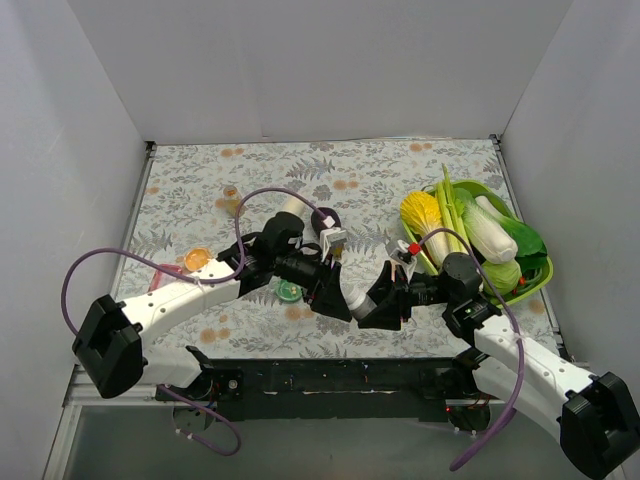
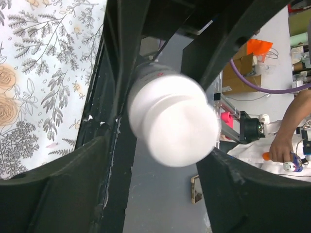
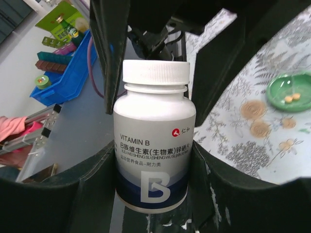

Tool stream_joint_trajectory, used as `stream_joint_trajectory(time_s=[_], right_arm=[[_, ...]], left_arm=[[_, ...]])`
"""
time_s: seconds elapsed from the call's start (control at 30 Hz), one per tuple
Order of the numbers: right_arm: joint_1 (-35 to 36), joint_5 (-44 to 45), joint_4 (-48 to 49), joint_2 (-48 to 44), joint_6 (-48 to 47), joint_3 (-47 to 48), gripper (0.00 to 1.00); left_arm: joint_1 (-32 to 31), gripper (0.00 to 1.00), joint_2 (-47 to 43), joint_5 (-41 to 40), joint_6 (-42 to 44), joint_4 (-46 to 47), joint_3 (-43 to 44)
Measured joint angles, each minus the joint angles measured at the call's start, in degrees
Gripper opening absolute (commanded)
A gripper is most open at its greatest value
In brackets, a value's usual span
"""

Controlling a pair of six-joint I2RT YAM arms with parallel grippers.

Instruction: Sort the pills into containers

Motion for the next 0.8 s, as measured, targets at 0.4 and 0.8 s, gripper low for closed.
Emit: stream_joint_trajectory(time_s=[0.4,0.8], right_arm=[[-0.3,0.7,-0.6,-1.6,-6.8,0.9,0.01],[-0.3,3.9,-24.3,-2.4,-32.9,11.0,0.01]], left_arm=[[2.2,0.98,-4.5,-1.7,-0.2,-5.2,2.4],[2.6,0.98,-19.3,-10.4,-4.2,-10.1,2.2]])
